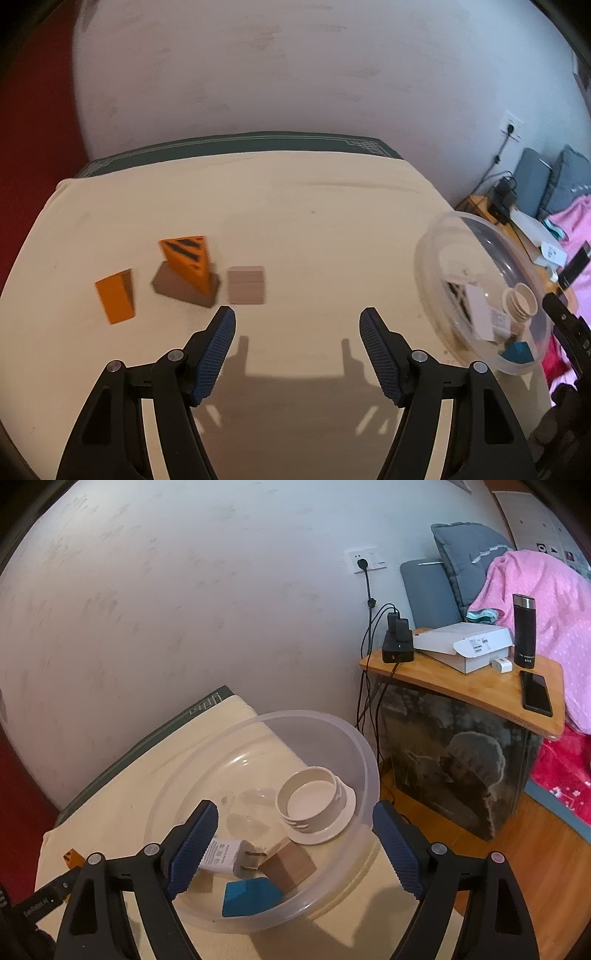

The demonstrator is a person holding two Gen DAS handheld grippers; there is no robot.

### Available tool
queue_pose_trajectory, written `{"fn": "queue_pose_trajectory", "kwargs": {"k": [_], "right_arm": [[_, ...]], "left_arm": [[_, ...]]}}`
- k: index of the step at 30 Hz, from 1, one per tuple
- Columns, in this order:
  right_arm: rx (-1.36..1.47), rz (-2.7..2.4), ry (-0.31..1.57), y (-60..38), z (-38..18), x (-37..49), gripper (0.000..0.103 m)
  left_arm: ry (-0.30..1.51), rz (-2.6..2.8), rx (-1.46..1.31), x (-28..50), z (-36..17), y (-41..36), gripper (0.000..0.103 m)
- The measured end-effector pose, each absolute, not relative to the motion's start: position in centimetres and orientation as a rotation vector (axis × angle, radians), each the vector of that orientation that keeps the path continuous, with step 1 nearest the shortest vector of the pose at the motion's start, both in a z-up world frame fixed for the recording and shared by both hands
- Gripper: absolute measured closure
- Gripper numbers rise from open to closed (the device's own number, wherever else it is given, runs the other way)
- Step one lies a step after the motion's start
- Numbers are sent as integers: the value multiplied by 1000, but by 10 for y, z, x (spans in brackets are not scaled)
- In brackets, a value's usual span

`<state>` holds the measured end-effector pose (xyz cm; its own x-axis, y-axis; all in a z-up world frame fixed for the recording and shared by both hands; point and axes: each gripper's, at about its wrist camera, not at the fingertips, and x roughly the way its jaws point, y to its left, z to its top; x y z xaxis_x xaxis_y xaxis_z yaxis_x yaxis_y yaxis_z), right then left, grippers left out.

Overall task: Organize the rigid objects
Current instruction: 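Move the left gripper back to the blocks toward the orange rectangular block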

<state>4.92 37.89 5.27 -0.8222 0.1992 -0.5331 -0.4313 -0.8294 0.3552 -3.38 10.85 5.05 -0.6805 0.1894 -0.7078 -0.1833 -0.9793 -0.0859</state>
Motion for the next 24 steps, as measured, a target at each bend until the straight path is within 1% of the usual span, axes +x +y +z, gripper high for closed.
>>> {"fn": "queue_pose_trajectory", "kwargs": {"k": [15, 21, 24], "right_arm": [[-695, 2685, 546, 357, 59, 46, 12], [-683, 2746, 468, 336, 68, 47, 12], [-700, 2792, 465, 324, 71, 48, 10]], "left_arm": [[-134, 2799, -1182, -39, 45, 51, 32], [-172, 2848, -1210, -45, 42, 27, 32], [-184, 2870, -1227, -49, 39, 17, 32]]}}
